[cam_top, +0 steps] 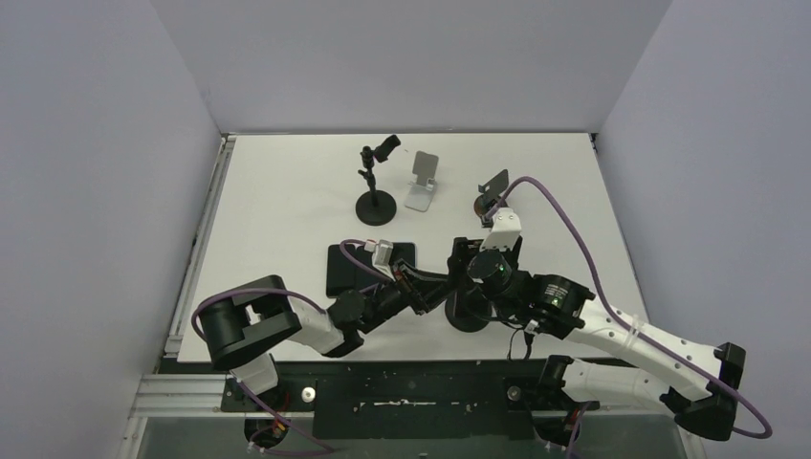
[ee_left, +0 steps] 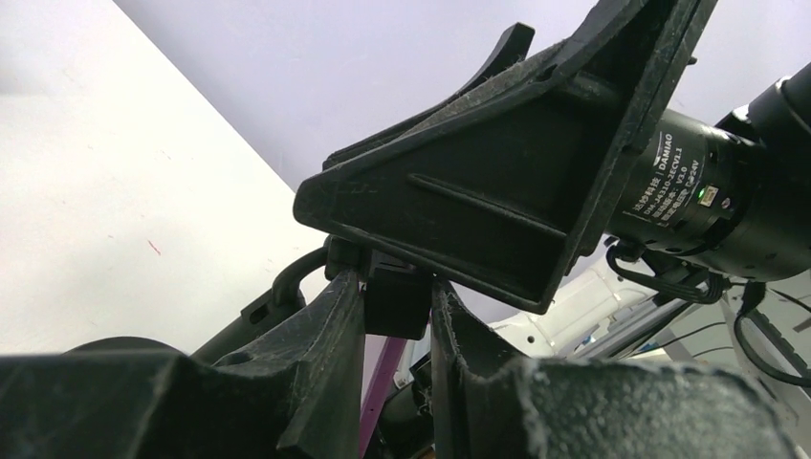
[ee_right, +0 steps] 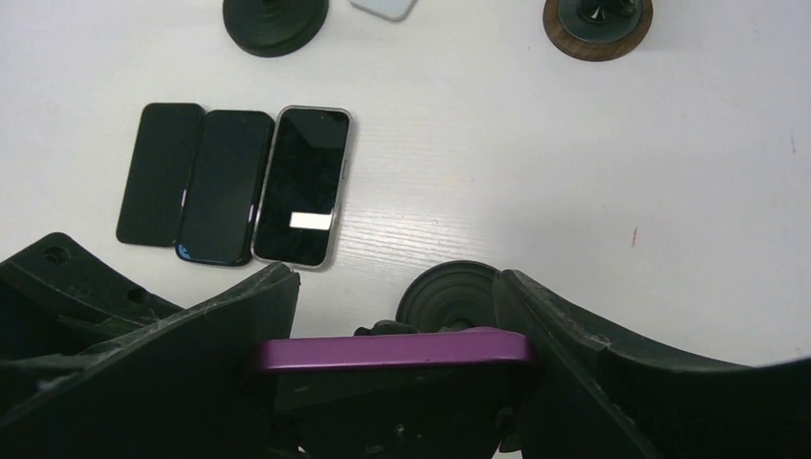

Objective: Remove the phone from the phone stand

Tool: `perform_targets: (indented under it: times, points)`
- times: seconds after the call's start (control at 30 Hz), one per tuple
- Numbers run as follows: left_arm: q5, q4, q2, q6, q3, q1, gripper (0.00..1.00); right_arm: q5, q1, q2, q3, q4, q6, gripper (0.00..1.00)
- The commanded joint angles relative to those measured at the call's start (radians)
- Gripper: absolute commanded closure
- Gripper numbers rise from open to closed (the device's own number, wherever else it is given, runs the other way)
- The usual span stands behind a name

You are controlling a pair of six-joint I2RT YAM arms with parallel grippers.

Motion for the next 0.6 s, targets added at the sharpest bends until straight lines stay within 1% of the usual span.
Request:
perform_targets:
  times: [0.0, 0.27, 0.4, 0.57]
  points:
    - [-0.023, 0.199, 0.034, -0.070, -0.025, 0.032, 1.00, -0.156, 0.014, -0.049, -0.094, 0.058, 0.139, 1.00]
    - [-0.032, 0.201, 0.063, -0.110, -0.031, 0.047, 1.00, -0.194, 0.014, -0.212, -0.232, 0.227, 0.188, 1.00]
    - [-0.020, 0.198, 0.079, -0.113, -0.017, 0.048, 1.00, -0.212, 0.014, -0.230, -0.250, 0.239, 0.197, 1.00]
    - [-0.017, 0.199, 0.103, -0.121, -0.003, 0.048, 1.00, -0.241, 0.014, -0.275, -0.295, 0.323, 0.196, 1.00]
